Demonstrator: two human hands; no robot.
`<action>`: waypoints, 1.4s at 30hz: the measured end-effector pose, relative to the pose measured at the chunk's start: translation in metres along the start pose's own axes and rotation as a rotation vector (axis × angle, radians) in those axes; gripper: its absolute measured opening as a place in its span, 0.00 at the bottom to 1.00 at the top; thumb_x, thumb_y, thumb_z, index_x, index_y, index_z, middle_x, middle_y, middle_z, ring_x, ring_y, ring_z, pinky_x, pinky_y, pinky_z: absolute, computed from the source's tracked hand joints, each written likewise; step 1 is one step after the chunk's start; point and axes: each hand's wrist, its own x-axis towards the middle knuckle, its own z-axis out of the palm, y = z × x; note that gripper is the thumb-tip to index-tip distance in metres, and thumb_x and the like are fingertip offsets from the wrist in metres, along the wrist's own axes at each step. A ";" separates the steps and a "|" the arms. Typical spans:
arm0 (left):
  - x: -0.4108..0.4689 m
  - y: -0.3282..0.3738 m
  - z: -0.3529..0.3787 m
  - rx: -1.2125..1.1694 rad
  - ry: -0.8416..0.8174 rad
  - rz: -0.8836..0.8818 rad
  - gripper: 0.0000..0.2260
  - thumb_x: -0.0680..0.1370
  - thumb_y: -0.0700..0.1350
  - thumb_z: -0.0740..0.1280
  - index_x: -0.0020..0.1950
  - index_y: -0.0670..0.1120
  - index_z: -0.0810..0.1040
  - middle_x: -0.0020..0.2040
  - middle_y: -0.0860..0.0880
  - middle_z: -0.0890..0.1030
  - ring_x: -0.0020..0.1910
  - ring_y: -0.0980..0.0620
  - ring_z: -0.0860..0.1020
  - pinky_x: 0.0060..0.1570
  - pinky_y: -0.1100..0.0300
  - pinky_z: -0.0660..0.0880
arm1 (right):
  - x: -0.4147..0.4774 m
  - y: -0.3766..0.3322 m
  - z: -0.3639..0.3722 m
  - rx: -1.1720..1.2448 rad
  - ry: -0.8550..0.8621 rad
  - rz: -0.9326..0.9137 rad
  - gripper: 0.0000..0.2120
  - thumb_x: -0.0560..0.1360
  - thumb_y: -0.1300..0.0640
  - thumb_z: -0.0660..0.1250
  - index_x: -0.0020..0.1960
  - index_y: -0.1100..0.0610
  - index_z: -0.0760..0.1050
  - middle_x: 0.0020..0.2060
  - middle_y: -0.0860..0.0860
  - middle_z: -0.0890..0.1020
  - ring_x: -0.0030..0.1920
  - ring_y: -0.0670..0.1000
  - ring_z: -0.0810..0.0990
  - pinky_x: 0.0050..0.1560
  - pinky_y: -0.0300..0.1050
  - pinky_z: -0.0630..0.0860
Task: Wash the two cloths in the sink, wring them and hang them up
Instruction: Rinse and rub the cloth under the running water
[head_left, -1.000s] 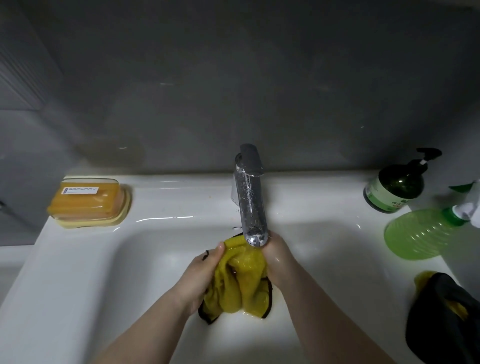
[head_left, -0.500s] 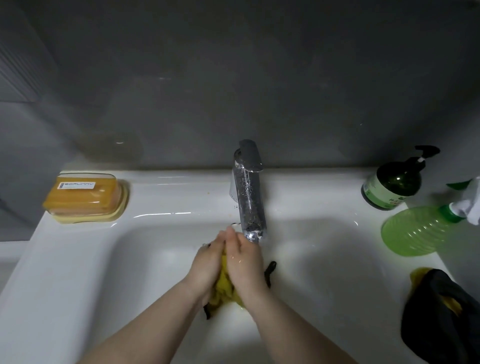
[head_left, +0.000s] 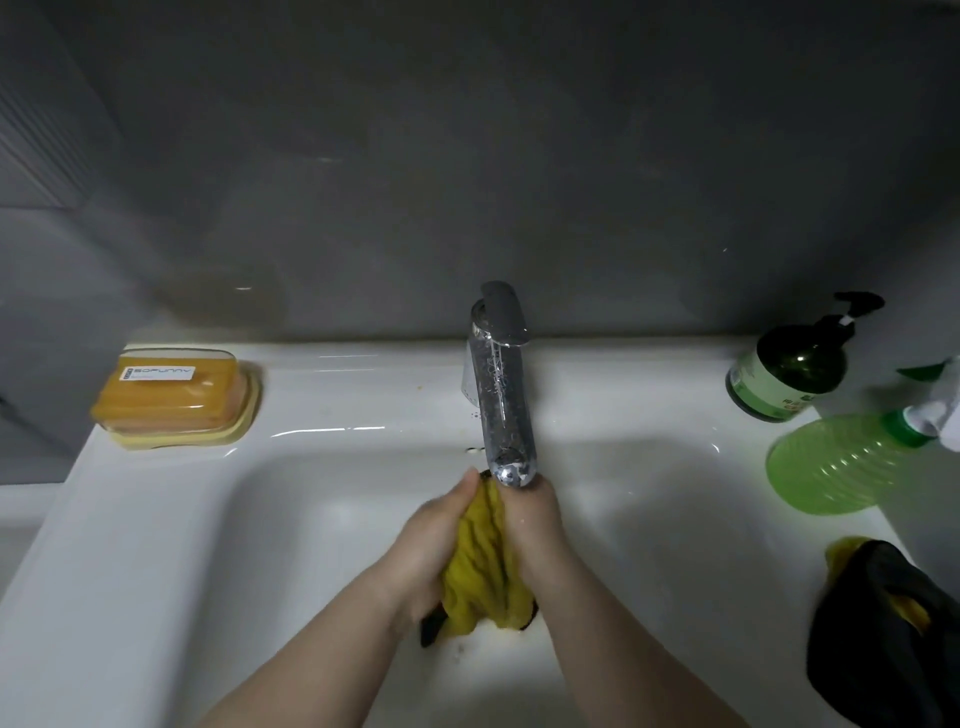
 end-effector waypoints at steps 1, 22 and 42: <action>0.001 0.007 -0.007 -0.054 -0.027 -0.015 0.21 0.78 0.53 0.56 0.48 0.39 0.80 0.42 0.41 0.85 0.39 0.45 0.84 0.39 0.56 0.79 | 0.003 -0.003 -0.008 0.083 -0.032 0.038 0.10 0.73 0.61 0.65 0.36 0.64 0.78 0.26 0.54 0.81 0.32 0.53 0.79 0.32 0.35 0.76; -0.001 0.029 -0.053 1.113 -0.293 -0.054 0.12 0.58 0.50 0.73 0.37 0.47 0.79 0.36 0.48 0.80 0.35 0.52 0.78 0.36 0.66 0.75 | 0.025 -0.003 -0.082 -0.318 -0.663 -0.064 0.14 0.68 0.57 0.68 0.48 0.68 0.77 0.41 0.60 0.83 0.43 0.50 0.78 0.47 0.45 0.70; 0.010 0.027 -0.074 -0.156 0.017 0.006 0.13 0.78 0.47 0.58 0.45 0.40 0.78 0.33 0.43 0.85 0.31 0.47 0.84 0.28 0.57 0.81 | 0.030 0.009 -0.066 -0.055 -0.627 0.079 0.13 0.73 0.59 0.63 0.57 0.58 0.76 0.49 0.59 0.80 0.43 0.56 0.80 0.40 0.48 0.79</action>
